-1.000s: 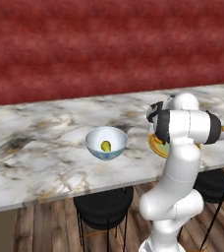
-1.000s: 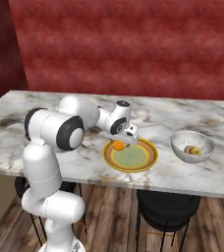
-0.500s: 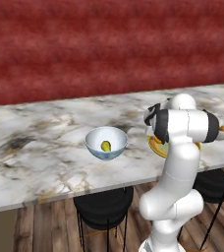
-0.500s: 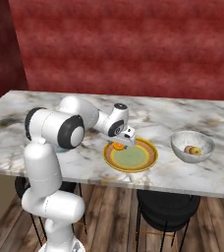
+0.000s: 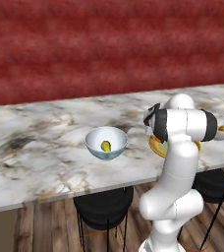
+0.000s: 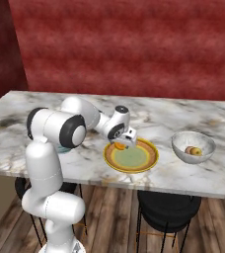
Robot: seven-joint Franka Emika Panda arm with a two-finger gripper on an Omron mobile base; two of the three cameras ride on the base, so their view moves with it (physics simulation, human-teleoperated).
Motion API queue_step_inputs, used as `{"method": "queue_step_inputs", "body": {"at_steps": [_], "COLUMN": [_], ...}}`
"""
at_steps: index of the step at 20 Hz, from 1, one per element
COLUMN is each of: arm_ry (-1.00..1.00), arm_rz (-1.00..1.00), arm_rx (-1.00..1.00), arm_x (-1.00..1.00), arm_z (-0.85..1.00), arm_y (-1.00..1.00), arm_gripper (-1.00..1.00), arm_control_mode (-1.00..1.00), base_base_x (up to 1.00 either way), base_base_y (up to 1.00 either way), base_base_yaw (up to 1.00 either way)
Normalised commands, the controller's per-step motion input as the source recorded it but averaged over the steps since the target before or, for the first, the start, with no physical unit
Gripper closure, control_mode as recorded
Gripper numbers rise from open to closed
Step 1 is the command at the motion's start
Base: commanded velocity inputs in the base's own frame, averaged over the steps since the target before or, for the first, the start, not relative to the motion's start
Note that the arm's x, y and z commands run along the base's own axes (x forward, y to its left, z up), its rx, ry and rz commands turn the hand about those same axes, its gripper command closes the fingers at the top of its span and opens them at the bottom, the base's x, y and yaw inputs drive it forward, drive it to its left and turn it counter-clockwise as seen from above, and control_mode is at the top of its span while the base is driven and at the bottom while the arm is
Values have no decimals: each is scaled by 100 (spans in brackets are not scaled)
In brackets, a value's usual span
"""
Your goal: Take the fruits from the plate on the dining counter and place two fruits in each bowl.
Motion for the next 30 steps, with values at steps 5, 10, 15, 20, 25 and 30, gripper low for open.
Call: {"method": "queue_step_inputs", "body": {"at_steps": [5,10,15,20,25,30], "arm_ry": [-1,0,0,-2,0,0], "arm_rz": [-3,-2,0,0,0,0], "arm_rx": [0,0,0,0,0,0], "arm_x": [0,0,0,0,0,0], "arm_z": [-4,-17,-29,0,-6,-2], "arm_y": [-14,0,13,1,6,7], "arm_gripper": [-100,-100,-100,-100,100,100], "arm_control_mode": [-100,-100,-100,-100,-100,-100], "base_base_x": [0,0,0,0,0,0], "base_base_y": [0,0,0,0,0,0], "base_base_yaw": [0,0,0,0,0,0]}}
